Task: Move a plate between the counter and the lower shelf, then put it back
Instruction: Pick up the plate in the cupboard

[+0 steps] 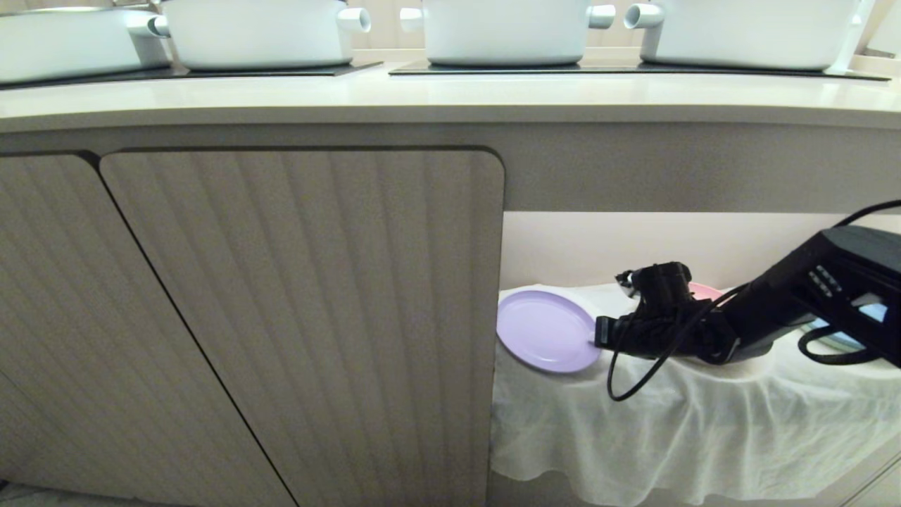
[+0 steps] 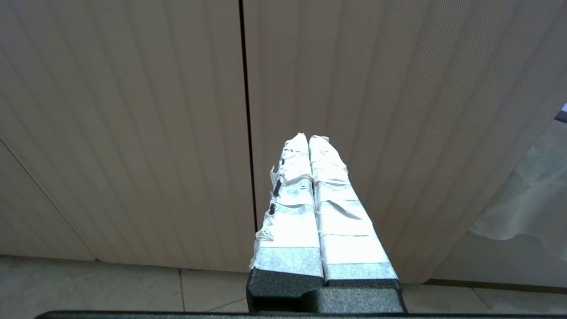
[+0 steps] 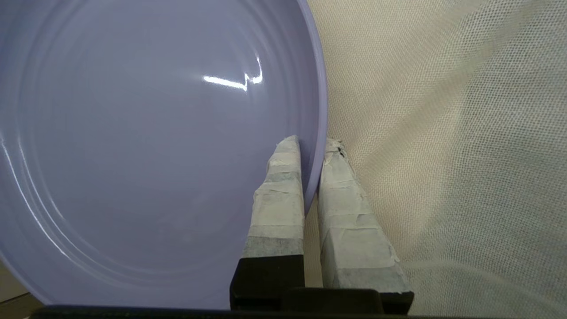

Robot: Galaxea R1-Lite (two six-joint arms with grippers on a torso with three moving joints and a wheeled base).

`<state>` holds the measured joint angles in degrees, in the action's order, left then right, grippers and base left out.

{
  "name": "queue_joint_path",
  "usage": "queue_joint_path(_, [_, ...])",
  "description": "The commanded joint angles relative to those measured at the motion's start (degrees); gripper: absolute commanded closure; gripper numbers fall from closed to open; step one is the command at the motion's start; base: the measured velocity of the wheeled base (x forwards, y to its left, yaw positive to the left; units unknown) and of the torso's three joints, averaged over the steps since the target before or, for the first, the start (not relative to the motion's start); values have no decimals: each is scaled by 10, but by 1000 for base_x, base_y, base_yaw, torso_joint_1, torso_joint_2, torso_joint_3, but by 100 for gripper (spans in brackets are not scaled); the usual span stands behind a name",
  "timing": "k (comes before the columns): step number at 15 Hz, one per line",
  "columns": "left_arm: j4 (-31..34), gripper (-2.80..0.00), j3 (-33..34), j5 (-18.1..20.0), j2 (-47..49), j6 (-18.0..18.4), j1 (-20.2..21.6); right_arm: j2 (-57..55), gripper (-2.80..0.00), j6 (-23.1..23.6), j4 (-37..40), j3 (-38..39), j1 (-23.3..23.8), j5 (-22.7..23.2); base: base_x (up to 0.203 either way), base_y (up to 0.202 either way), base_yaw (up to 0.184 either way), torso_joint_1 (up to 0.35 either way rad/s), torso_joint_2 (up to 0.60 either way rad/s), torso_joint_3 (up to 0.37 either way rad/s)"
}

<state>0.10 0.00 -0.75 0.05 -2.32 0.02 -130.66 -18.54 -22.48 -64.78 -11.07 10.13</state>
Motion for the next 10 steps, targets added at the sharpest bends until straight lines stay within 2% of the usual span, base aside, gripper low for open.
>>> queue_joint_path(1, [0, 0, 0, 0, 0, -1, 0, 16, 0, 0, -5, 11, 0, 1, 0, 0, 0, 0, 0, 0])
queue_joint_path(10, [0, 0, 0, 0, 0, -1, 0, 45, 0, 25, -6, 42, 12, 1, 0, 0, 0, 0, 0, 0])
